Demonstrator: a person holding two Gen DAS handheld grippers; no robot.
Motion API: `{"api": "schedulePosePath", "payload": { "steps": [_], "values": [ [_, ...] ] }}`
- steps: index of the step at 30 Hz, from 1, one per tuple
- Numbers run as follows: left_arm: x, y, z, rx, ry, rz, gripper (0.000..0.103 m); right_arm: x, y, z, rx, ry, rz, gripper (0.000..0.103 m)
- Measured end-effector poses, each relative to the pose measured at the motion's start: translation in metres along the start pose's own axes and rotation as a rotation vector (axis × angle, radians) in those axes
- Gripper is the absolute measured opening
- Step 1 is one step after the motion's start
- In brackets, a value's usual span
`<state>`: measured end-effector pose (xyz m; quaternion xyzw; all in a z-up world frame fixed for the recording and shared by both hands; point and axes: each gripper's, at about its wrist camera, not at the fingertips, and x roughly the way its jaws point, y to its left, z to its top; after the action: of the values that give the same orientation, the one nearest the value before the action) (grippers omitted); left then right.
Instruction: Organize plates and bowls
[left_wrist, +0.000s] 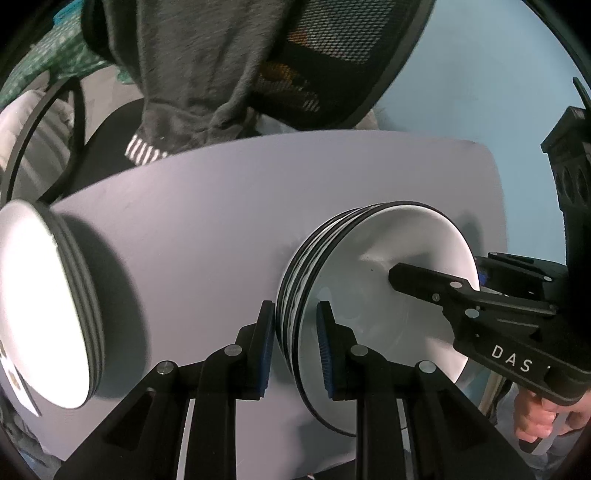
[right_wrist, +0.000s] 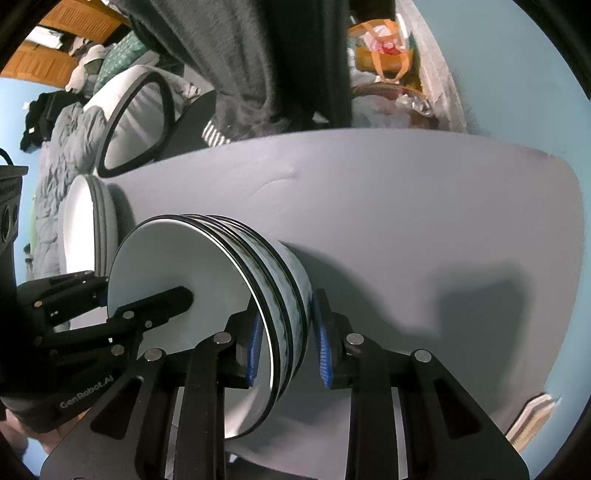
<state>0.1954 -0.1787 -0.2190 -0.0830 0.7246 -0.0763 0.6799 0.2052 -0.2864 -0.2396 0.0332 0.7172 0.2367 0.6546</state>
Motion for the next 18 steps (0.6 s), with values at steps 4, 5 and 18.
{"api": "schedulePosePath", "payload": {
  "steps": [4, 5, 18],
  "values": [
    [-0.004, 0.015, -0.016, -0.013, -0.003, 0.013, 0.022, 0.009, 0.018, -0.009, -0.009, 0.011, 0.006, 0.025],
    [-0.005, 0.018, -0.02, -0.015, -0.003, 0.017, 0.022, 0.011, 0.023, -0.012, -0.011, 0.015, 0.007, 0.025],
    [-0.02, 0.077, -0.087, -0.075, -0.02, 0.05, 0.022, 0.042, 0.092, -0.042, -0.04, 0.039, 0.011, 0.025]
  ]
}}
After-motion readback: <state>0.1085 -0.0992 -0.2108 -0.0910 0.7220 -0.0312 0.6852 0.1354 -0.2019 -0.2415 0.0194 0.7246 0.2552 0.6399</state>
